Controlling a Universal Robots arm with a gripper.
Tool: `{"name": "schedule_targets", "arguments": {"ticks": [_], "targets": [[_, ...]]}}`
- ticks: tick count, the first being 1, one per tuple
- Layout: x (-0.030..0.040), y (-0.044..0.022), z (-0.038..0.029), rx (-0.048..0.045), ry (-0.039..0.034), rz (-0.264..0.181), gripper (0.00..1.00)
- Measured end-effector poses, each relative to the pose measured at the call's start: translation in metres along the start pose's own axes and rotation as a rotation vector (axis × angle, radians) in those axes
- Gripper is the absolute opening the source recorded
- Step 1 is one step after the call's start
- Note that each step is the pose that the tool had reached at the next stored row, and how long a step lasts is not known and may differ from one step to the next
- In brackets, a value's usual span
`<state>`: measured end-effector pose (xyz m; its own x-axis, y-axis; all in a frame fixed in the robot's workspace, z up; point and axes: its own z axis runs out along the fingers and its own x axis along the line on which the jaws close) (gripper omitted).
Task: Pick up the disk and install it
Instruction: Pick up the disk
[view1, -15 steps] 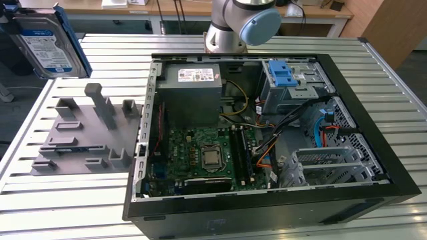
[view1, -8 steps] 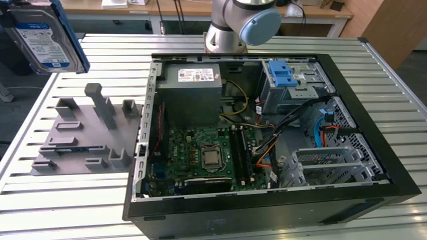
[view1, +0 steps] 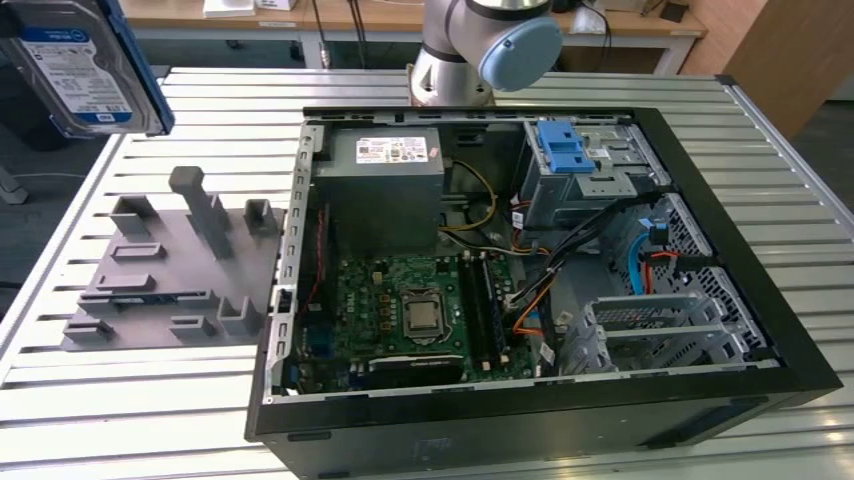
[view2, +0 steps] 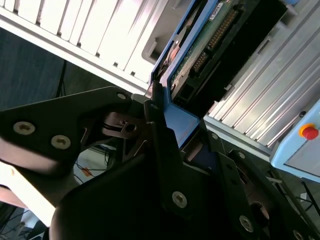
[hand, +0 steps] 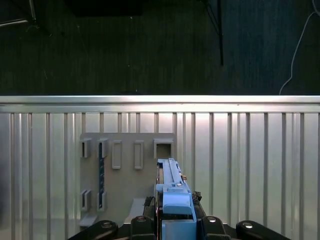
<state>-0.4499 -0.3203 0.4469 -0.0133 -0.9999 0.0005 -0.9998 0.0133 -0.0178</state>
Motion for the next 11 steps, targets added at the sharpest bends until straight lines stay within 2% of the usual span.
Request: {"name": "schedule_targets", "arguments": {"ticks": [6, 11], "targets": [[0.0000, -0.0002, -0.0122, 0.0001, 0.0000, 0.000, 0.36], [0.0000, -0.0003, -0.0196, 0.0001, -0.0001, 0.000, 0.36]]}}
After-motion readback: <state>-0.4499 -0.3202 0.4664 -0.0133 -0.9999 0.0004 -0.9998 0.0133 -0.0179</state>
